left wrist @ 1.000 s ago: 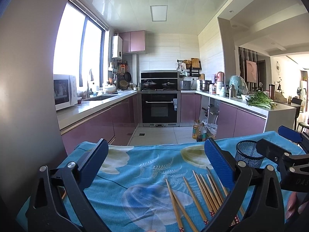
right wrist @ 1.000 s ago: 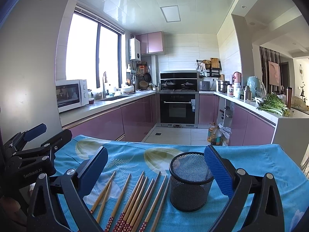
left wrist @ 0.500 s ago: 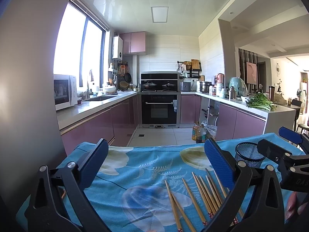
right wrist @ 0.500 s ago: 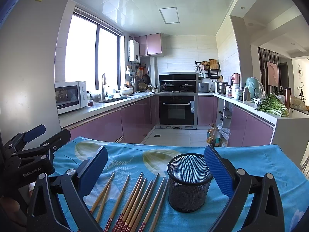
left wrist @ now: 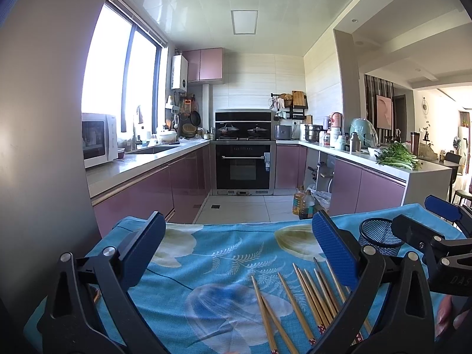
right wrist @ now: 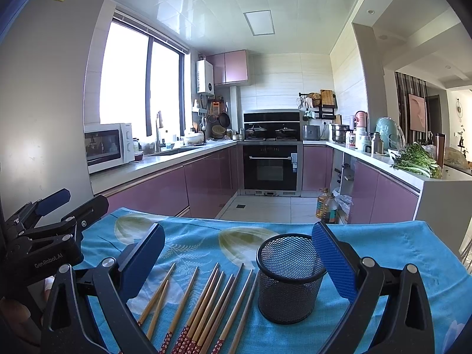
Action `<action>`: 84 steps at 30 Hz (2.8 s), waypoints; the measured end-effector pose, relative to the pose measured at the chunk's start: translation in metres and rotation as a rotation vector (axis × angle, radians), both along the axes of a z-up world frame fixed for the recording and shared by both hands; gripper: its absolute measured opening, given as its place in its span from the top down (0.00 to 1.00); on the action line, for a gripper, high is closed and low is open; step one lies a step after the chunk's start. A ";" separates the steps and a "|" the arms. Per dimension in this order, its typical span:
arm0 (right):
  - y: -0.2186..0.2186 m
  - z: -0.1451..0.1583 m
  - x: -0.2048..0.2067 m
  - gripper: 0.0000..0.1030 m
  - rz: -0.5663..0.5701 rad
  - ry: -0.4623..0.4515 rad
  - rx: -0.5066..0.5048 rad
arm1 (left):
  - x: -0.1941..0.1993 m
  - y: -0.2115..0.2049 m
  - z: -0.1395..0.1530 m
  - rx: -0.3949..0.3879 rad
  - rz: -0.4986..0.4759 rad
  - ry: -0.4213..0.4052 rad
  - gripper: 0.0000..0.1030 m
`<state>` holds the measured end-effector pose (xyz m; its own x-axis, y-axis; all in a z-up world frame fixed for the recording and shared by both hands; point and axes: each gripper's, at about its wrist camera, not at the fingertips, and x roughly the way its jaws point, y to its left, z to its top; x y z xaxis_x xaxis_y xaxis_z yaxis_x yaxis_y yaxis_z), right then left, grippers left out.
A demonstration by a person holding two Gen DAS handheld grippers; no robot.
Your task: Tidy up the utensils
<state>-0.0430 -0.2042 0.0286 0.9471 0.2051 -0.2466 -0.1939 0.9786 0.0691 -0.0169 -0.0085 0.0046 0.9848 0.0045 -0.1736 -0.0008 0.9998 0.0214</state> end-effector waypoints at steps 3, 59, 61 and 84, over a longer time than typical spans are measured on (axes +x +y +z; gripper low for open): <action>0.000 0.000 0.000 0.06 0.000 0.000 -0.001 | -0.001 0.000 0.000 -0.003 0.002 0.000 0.04; -0.004 -0.008 0.005 0.06 0.020 0.050 0.011 | 0.007 0.001 -0.005 -0.014 0.001 0.056 0.04; -0.005 -0.010 0.006 0.06 0.026 0.063 0.011 | 0.008 0.001 -0.006 -0.013 0.000 0.059 0.04; -0.004 -0.092 0.051 0.65 0.109 0.602 -0.110 | 0.073 0.005 -0.109 0.031 -0.172 0.642 0.21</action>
<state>0.0082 -0.2077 -0.0633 0.6108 0.2357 -0.7559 -0.2511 0.9630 0.0974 0.0562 -0.0033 -0.1039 0.6728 -0.1288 -0.7286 0.1808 0.9835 -0.0069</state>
